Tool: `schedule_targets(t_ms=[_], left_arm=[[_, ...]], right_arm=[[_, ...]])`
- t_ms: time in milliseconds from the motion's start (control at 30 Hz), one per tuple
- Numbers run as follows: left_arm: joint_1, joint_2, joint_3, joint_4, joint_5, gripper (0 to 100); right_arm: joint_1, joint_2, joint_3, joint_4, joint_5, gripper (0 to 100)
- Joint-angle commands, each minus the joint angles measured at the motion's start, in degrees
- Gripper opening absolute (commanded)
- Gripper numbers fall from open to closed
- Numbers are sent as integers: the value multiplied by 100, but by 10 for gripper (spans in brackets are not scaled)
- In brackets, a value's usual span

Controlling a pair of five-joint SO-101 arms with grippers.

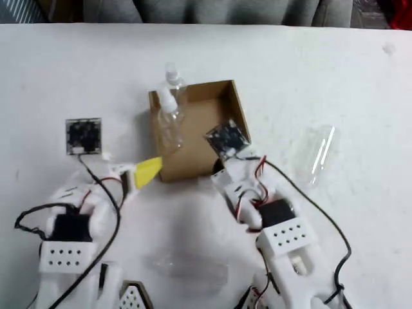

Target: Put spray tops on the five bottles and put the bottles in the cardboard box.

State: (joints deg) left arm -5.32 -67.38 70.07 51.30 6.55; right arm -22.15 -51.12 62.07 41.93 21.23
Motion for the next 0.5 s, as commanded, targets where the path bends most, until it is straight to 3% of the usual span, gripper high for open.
schedule_targets(t_ms=[0, 200, 367, 467], left_arm=[[-778, -40, -35, 325, 26, 377], [-1648, 462, 35, 9, 79, 376], [-2018, 1262, 18, -457, 79, 376], [-2026, 1824, -18, -791, 193, 374]], right_arm=[[-92, -13, -1451, 2105, 730, 15], [-822, -4, -2963, 4549, 1767, 15], [-1666, -13, -3420, 5596, 2409, 15], [-2176, -48, -3279, 5692, 2655, 15]])
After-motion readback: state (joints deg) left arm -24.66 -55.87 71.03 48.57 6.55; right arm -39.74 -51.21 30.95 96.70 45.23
